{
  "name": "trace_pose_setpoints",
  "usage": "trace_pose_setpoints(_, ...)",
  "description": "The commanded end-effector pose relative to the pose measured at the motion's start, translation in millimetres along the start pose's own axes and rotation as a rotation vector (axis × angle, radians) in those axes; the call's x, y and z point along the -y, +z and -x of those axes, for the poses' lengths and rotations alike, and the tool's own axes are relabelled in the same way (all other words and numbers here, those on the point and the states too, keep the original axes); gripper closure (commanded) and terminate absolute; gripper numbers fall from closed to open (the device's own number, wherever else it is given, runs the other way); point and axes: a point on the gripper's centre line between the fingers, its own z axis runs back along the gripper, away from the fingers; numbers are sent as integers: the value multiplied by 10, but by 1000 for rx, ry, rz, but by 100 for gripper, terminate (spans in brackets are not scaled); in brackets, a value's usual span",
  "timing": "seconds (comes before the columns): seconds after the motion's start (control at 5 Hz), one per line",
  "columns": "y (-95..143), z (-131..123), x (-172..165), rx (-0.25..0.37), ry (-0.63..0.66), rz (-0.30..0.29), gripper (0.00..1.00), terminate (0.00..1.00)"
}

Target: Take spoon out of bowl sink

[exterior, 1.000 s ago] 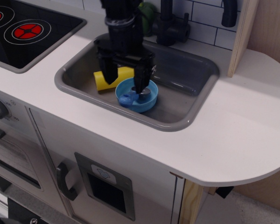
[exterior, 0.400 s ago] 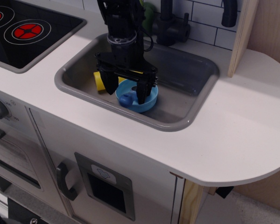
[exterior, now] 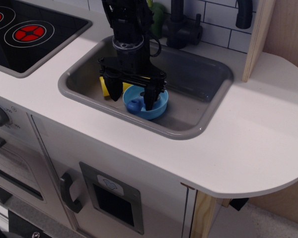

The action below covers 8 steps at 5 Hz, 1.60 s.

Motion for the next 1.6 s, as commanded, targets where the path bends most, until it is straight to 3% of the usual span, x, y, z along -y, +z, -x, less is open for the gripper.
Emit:
trace_pose_setpoints(0.0,-5,-85,32,18,0,-30,0,0)
trace_pose_setpoints(0.4,-50,-68,44,10,-4,-32,0,0)
trace_pose_setpoints(0.6,-14,-100,29,-7,18,-2,100,0)
trace_pose_setpoints(1.0,92,-144,-17,9,43,19,100,0)
trace_pose_setpoints(1.4,415,-256,-1,70,126,86,100,0)
